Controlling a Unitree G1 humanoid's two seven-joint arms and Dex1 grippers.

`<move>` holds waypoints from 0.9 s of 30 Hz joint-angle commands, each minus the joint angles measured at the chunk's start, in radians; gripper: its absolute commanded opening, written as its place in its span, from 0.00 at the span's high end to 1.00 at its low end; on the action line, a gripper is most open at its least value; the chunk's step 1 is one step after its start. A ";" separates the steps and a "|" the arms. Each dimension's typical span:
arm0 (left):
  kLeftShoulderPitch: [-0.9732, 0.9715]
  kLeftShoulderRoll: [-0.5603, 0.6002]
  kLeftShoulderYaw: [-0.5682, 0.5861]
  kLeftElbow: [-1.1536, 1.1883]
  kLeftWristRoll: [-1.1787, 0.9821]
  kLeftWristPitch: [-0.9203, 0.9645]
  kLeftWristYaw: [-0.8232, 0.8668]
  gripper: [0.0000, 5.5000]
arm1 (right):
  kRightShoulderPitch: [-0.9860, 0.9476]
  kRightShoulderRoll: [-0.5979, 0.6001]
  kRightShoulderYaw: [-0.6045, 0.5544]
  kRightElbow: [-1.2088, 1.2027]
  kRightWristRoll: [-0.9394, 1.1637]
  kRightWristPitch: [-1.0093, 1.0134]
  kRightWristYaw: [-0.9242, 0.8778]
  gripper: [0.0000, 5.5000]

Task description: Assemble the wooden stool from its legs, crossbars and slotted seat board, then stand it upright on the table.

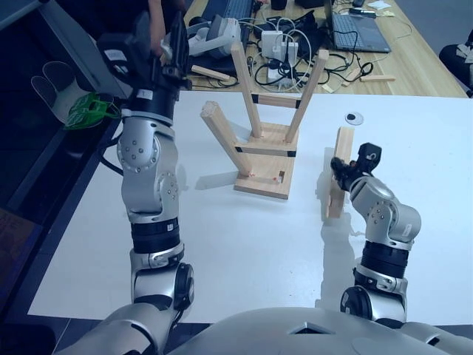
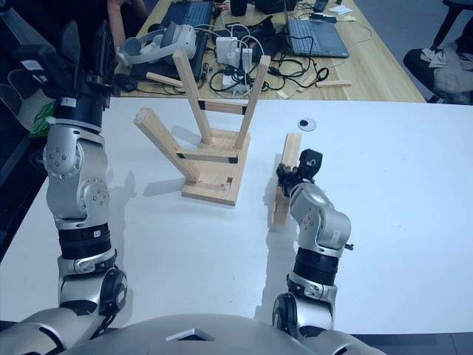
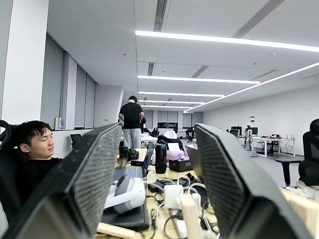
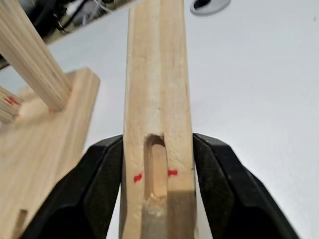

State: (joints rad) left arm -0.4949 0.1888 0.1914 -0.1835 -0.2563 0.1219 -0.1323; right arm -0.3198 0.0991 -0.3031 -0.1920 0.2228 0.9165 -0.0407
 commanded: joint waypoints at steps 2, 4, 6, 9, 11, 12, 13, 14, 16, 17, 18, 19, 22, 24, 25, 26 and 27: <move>-0.086 0.004 0.046 -0.011 -0.087 0.083 0.021 0.50 | -0.096 -0.065 -0.039 0.037 0.078 -0.193 0.094 0.61; -0.103 0.000 0.048 -0.014 -0.134 0.126 0.010 0.50 | -0.155 -0.113 -0.042 0.057 0.106 -0.269 0.152 0.61; -0.097 -0.006 0.038 -0.019 -0.183 0.177 -0.010 0.50 | -0.211 -0.152 -0.034 0.086 0.136 -0.313 0.212 0.61; -0.056 -0.021 -0.020 -0.051 -0.272 0.281 -0.068 0.50 | -0.277 -0.197 0.002 0.094 0.193 -0.344 0.319 0.61; -0.039 -0.030 -0.064 -0.085 -0.325 0.342 -0.102 0.50 | -0.306 -0.206 0.030 0.092 0.210 -0.367 0.358 0.61; -0.035 -0.032 -0.089 -0.097 -0.345 0.372 -0.122 0.50 | -0.316 -0.206 0.041 0.093 0.216 -0.379 0.369 0.61; -0.031 -0.038 -0.119 -0.111 -0.361 0.404 -0.137 0.50 | -0.324 -0.202 0.051 0.093 0.222 -0.387 0.377 0.61; -0.028 -0.042 -0.158 -0.126 -0.370 0.429 -0.157 0.50 | -0.330 -0.196 0.062 0.090 0.231 -0.392 0.383 0.61; -0.024 -0.048 -0.223 -0.144 -0.369 0.467 -0.181 0.50 | -0.341 -0.185 0.081 0.075 0.254 -0.393 0.392 0.61; -0.022 -0.047 -0.243 -0.146 -0.362 0.477 -0.185 0.50 | -0.346 -0.182 0.084 0.068 0.267 -0.391 0.393 0.61; -0.018 -0.046 -0.262 -0.144 -0.349 0.482 -0.187 0.50 | -0.355 -0.176 0.082 0.059 0.290 -0.381 0.391 0.61; -0.013 -0.045 -0.277 -0.141 -0.336 0.484 -0.189 0.50 | -0.366 -0.167 0.072 0.054 0.324 -0.370 0.386 0.61; -0.009 -0.044 -0.308 -0.137 -0.306 0.488 -0.187 0.50 | -0.405 -0.142 0.033 0.048 0.434 -0.339 0.348 0.61; -0.014 -0.048 -0.314 -0.133 -0.295 0.494 -0.183 0.50 | -0.416 -0.138 0.028 0.042 0.472 -0.327 0.335 0.61; -0.017 -0.050 -0.317 -0.133 -0.291 0.498 -0.183 0.50 | -0.417 -0.139 0.031 0.039 0.485 -0.323 0.331 0.61; -0.018 -0.048 -0.323 -0.136 -0.287 0.506 -0.185 0.50 | -0.417 -0.139 0.035 0.034 0.500 -0.318 0.327 0.61; -0.018 -0.048 -0.329 -0.137 -0.282 0.513 -0.186 0.50 | -0.417 -0.139 0.041 0.028 0.513 -0.314 0.325 0.61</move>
State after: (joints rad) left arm -0.5007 0.1386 -0.1213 -0.3182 -0.5567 0.6090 -0.3180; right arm -0.7133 -0.0403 -0.2646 -0.1436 0.7034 0.5840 0.2931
